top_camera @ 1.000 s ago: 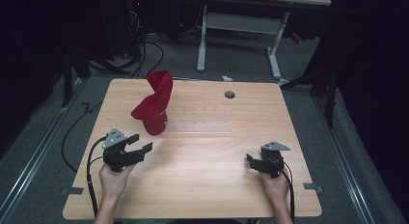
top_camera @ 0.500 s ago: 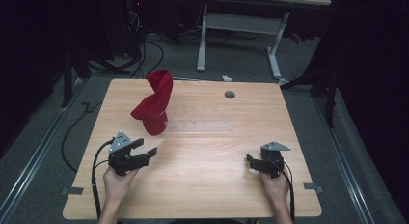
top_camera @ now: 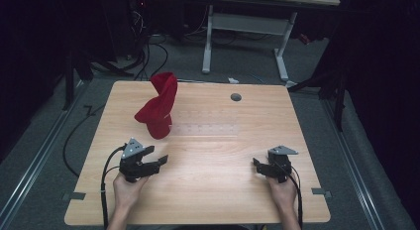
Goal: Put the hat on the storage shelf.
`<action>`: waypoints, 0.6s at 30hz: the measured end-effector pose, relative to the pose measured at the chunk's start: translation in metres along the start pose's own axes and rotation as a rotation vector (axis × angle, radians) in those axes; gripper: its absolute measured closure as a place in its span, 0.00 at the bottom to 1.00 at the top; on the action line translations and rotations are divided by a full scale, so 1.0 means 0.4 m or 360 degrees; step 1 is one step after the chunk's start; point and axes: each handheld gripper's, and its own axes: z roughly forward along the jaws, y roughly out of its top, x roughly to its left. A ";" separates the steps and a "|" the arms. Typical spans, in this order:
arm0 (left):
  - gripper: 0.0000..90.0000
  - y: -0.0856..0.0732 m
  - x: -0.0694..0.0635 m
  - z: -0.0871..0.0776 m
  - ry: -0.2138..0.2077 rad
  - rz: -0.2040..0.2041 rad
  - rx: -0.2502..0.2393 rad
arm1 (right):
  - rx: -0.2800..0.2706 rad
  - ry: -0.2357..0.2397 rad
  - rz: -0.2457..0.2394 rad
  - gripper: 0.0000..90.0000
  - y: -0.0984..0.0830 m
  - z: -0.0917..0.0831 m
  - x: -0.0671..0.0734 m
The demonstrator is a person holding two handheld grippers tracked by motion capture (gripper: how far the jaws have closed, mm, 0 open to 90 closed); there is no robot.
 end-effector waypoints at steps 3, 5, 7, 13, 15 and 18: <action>0.37 -0.006 -0.003 0.005 -0.0003 -0.0004 0.0017 | 0.0000 0.0000 -0.0001 0.35 0.000 0.000 0.000; 0.37 -0.012 -0.004 0.009 0.0008 0.0001 0.0021 | 0.0000 0.0000 -0.0001 0.35 0.000 0.000 0.000; 0.37 -0.022 -0.004 0.012 0.0033 0.0023 0.0015 | 0.0000 0.0000 0.0000 0.35 0.000 0.000 0.000; 0.34 -0.043 0.000 0.025 0.0056 0.0024 0.0038 | 0.0000 -0.0001 0.0000 0.35 0.000 0.000 0.000; 0.33 -0.047 0.002 0.030 0.0055 0.0004 0.0055 | 0.0001 -0.0001 0.0000 0.35 0.000 0.000 0.000; 0.32 -0.055 0.004 0.038 0.0061 0.0008 0.0078 | 0.0000 -0.0001 -0.0001 0.35 0.000 0.000 0.000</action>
